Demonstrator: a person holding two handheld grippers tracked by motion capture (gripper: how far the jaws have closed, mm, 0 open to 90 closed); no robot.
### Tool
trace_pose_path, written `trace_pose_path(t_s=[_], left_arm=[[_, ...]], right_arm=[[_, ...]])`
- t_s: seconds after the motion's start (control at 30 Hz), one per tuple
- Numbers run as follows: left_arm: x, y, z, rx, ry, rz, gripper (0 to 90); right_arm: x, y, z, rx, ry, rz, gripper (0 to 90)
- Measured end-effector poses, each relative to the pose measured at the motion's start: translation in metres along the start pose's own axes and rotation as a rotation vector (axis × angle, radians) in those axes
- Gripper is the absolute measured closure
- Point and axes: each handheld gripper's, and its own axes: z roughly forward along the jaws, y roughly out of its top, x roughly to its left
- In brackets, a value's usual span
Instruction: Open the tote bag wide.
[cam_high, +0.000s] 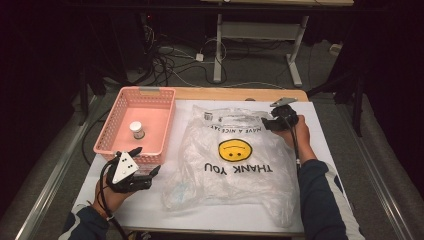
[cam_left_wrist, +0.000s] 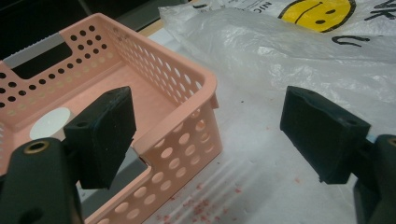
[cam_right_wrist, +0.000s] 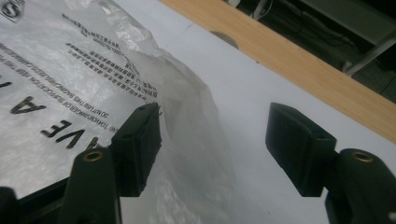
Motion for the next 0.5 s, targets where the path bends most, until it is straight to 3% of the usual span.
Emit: trace_pose_path(t_s=[0.07,0.1,0.13,0.23,0.27,0.37,0.4,0.5], left_arm=[[0.000,0.000,0.001,-0.001,-0.006,0.000,18.0],[0.001,0.000,0.001,0.001,-0.008,0.003,18.0],[0.001,-0.001,0.002,0.001,-0.011,0.004,18.1],[0.001,-0.001,0.003,0.003,-0.019,0.010,18.1],[0.001,-0.001,0.004,0.006,-0.028,0.004,18.1],[0.003,0.000,0.006,-0.001,-0.028,0.033,18.9],[0.004,0.001,0.009,-0.001,-0.033,0.035,18.8],[0.003,0.002,0.011,0.006,-0.036,0.045,18.8]], right_arm=[[0.002,0.003,0.005,0.021,-0.009,-0.020,42.7],[0.005,0.006,0.012,0.041,-0.020,-0.048,56.7],[0.006,0.007,0.015,0.042,-0.030,-0.042,64.9],[0.006,0.010,0.018,0.063,-0.080,-0.020,81.2],[0.003,0.010,0.018,0.064,-0.098,-0.033,83.1],[-0.007,0.007,0.015,0.061,-0.165,0.023,86.7],[-0.014,0.005,0.014,0.057,-0.184,0.017,87.2],[-0.030,-0.006,0.007,0.078,-0.227,0.130,88.4]])
